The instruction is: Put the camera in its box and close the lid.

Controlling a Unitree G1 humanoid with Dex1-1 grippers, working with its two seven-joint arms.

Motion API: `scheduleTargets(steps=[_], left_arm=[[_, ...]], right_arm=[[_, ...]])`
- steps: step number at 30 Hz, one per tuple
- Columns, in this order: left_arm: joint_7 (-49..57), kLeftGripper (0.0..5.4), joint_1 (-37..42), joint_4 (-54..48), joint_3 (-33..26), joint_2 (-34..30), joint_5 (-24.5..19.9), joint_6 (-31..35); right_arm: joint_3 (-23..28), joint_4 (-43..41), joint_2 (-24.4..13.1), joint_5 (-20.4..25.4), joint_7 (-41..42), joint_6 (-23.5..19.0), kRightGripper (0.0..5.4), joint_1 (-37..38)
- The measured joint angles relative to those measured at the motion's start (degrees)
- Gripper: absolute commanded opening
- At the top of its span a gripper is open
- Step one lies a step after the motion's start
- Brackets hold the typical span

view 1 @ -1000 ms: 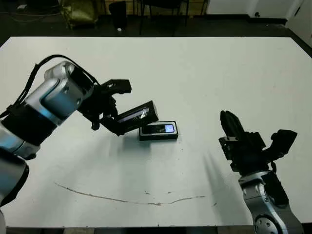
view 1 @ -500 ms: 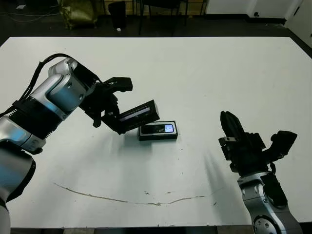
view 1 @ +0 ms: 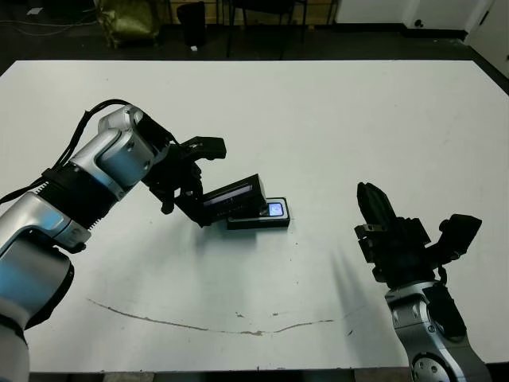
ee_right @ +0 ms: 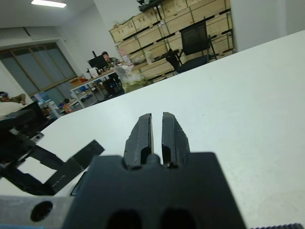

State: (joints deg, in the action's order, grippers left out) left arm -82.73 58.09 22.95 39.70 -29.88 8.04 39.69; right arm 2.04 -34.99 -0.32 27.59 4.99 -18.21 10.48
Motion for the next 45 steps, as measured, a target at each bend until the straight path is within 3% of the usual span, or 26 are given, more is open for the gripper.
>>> scheduleTargets(steps=[6, 15, 27, 45], left_arm=[[1.6, 1.76, 0.0, 1.3, 0.0, 1.1, 1.5, -0.5], [3.8, 1.76, 0.0, 1.0, -0.2, 1.5, 3.1, -0.4], [2.6, 1.76, -0.6, -0.9, -0.1, 2.7, 2.8, 4.2], [0.9, 1.76, -1.4, -4.3, 0.7, 2.5, 2.3, 5.5]], right_arm=[[-0.1, 2.3, 0.2, 0.6, 2.3, 2.6, 0.00, 0.0], [-0.7, 1.2, 0.2, 0.1, 0.4, 1.8, 0.00, 0.6], [-1.0, 1.2, 0.5, 0.1, -0.4, 1.7, 0.00, 0.7], [-0.9, 1.9, 0.5, -0.1, 0.7, 2.6, 0.00, 1.1]])
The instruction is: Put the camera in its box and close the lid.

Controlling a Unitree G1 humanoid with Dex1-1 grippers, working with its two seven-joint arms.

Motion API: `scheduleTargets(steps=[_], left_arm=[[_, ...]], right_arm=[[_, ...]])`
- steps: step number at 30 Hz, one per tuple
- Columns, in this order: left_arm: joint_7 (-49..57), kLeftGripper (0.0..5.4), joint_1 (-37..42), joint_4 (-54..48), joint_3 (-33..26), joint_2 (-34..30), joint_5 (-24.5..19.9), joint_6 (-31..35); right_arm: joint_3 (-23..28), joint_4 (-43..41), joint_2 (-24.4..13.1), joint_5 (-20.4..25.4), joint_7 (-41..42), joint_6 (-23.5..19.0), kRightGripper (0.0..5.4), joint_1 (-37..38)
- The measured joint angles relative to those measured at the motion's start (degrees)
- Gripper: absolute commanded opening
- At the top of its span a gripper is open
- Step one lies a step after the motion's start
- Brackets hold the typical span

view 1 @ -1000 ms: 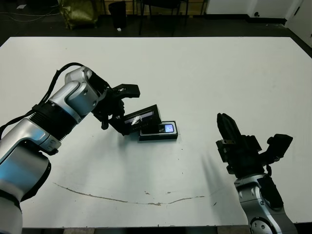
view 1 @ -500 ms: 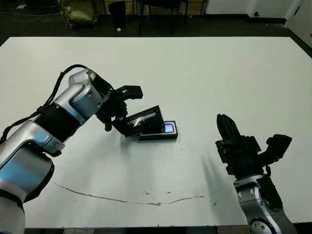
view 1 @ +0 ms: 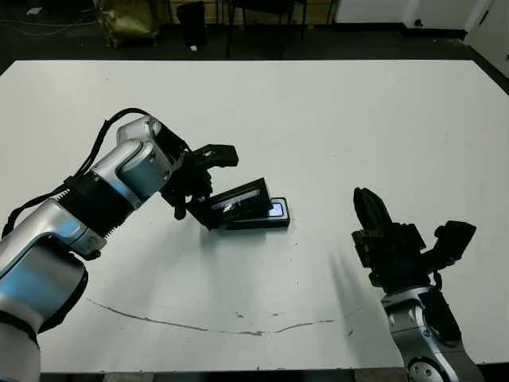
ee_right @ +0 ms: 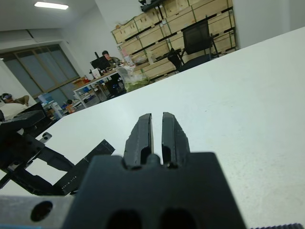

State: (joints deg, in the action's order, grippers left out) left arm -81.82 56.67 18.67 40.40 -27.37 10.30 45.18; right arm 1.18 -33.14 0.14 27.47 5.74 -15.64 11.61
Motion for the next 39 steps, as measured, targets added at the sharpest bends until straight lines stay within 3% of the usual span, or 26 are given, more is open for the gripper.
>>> scheduleTargets(steps=[39], left_arm=[[-0.3, 1.76, 3.3, 5.1, 4.2, 5.2, 3.6, -3.4]], right_arm=[[-0.7, -2.4, 0.5, -0.4, -3.3, -1.0, 0.00, 2.1]])
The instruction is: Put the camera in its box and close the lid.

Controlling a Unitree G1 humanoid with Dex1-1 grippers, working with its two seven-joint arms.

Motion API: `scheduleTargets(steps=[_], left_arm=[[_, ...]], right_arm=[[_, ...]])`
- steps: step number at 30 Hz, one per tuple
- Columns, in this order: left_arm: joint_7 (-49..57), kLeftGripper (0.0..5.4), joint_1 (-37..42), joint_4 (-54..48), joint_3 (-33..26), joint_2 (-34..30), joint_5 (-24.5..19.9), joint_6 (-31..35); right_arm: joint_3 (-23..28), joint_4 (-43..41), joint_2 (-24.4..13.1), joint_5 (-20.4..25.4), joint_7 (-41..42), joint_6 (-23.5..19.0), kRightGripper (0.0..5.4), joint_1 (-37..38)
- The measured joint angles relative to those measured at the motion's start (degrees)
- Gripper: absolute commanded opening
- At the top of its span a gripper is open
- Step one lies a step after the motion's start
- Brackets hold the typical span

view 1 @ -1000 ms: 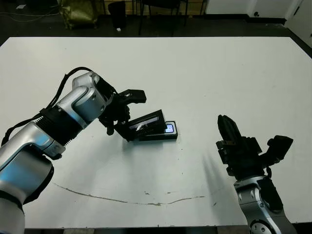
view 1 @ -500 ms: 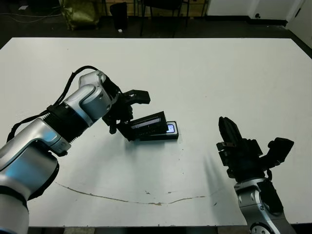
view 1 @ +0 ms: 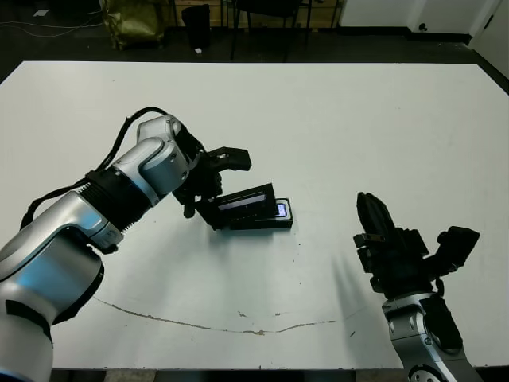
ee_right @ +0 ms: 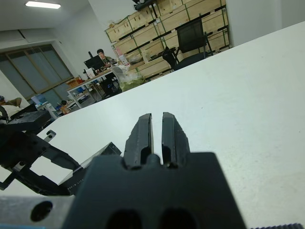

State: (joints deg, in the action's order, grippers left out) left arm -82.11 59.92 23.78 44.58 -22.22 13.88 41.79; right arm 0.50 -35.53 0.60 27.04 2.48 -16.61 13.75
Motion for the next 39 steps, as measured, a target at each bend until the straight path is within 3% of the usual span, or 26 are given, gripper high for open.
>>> scheduleTargets(steps=[32, 34, 39], left_arm=[[1.5, 1.76, 1.2, 2.7, 0.6, 4.9, 2.6, -0.1], [1.5, 1.98, 1.2, 2.8, 0.7, 5.0, 2.7, -0.2], [1.3, 1.74, 1.8, 3.9, 1.0, 5.9, 3.0, 0.3]], right_arm=[[0.0, -0.1, 0.0, -0.7, 0.4, 0.4, 0.00, 0.7], [0.2, -0.1, 0.0, -0.7, 0.4, 0.5, 0.00, 0.7], [0.4, 0.0, 0.2, -0.7, 0.4, 0.7, 0.00, 0.7]])
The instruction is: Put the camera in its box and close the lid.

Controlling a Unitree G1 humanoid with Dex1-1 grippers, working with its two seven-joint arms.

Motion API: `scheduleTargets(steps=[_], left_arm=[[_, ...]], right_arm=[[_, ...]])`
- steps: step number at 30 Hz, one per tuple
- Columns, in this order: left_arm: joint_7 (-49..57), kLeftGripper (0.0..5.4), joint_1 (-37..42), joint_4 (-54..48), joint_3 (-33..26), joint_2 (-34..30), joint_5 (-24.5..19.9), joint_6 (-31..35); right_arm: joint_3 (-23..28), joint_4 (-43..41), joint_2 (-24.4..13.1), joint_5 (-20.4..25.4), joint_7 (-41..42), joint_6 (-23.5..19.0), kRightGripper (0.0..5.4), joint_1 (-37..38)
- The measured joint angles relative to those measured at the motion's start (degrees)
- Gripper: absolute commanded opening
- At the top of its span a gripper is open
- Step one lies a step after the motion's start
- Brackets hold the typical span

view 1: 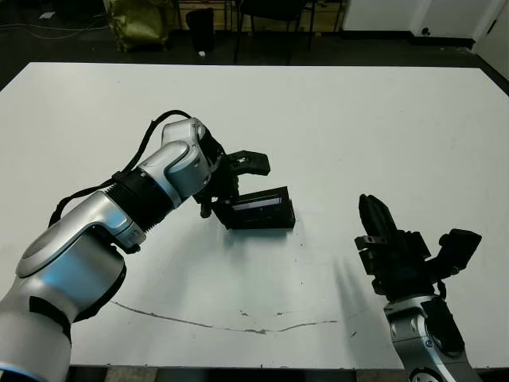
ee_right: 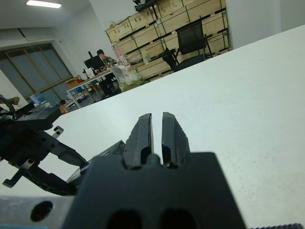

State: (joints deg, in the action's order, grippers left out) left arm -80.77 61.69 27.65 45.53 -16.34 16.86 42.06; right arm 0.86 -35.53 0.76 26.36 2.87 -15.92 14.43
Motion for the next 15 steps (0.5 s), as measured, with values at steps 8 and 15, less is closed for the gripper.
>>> scheduleTargets(steps=[8, 15], left_arm=[[0.2, 2.88, 0.8, 2.5, 0.9, 2.7, 0.3, 1.1], [-1.0, 4.16, 1.4, 3.7, 1.4, 6.4, 0.1, -0.3]], right_arm=[[0.0, -0.1, 0.0, -0.1, -0.3, 0.1, 0.00, 0.3], [0.5, 0.8, 0.0, 0.7, 0.3, 0.1, 0.00, 0.1]])
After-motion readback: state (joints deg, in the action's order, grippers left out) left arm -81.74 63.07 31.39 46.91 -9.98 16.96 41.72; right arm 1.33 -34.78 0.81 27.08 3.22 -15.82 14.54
